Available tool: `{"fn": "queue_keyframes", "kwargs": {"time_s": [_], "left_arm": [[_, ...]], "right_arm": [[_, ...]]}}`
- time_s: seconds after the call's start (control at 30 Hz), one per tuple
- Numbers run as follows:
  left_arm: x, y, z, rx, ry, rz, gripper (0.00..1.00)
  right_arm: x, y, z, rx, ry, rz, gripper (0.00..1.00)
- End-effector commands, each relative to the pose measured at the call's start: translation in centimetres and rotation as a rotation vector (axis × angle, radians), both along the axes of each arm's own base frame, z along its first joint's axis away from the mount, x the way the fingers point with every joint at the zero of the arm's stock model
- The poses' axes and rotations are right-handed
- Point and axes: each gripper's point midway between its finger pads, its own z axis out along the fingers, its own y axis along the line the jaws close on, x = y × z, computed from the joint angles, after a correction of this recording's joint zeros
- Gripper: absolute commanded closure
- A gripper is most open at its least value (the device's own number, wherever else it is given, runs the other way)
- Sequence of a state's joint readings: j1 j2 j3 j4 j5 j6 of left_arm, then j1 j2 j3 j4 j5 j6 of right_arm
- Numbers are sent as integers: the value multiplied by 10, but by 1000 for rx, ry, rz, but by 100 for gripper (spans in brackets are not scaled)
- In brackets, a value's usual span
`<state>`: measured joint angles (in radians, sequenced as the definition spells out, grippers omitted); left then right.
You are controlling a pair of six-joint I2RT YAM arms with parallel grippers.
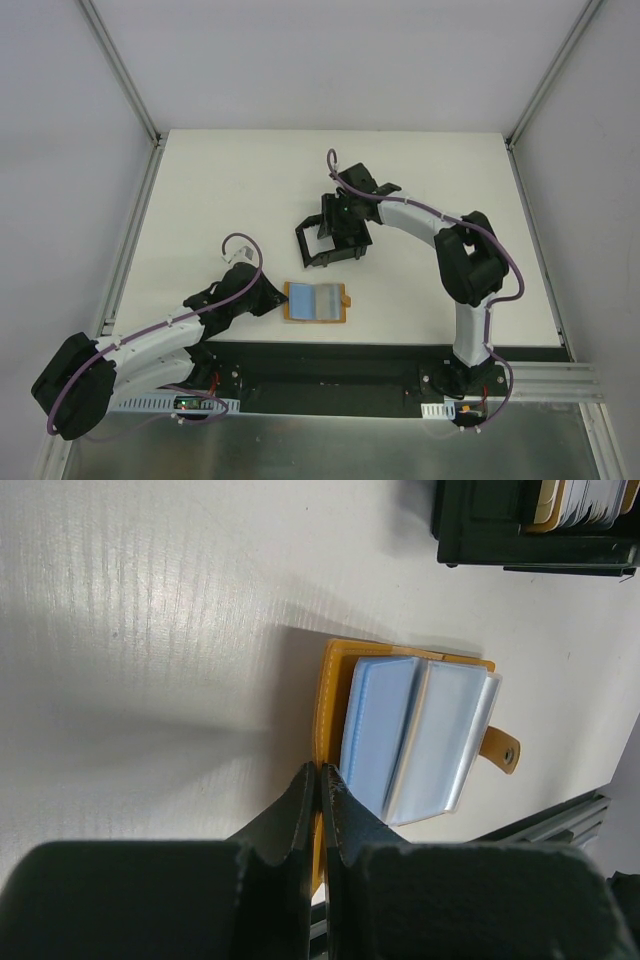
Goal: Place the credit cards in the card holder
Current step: Pick up the credit card from the storage box.
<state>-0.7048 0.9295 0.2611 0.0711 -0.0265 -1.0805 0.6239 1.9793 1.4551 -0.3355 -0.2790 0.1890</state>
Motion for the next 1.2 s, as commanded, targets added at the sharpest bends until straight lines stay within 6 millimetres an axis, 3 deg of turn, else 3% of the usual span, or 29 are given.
{"fn": "queue_keyframes", "kwargs": {"time_s": [0.0, 0.33, 0.53, 0.83, 1.17], "left_arm": [[3, 0, 0, 2, -13, -11, 100], [2, -1, -2, 6, -5, -18, 100], [2, -1, -3, 7, -2, -21, 100], [3, -1, -3, 8, -1, -22, 100], [5, -2, -4, 14, 0, -23, 100]], "right_arm": [[4, 7, 48, 77, -75, 23, 50], [5, 5, 50, 87, -71, 20, 58], [6, 2, 51, 85, -74, 11, 70], [6, 2, 56, 108, -68, 11, 73], [5, 0, 54, 121, -50, 4, 84]]}}
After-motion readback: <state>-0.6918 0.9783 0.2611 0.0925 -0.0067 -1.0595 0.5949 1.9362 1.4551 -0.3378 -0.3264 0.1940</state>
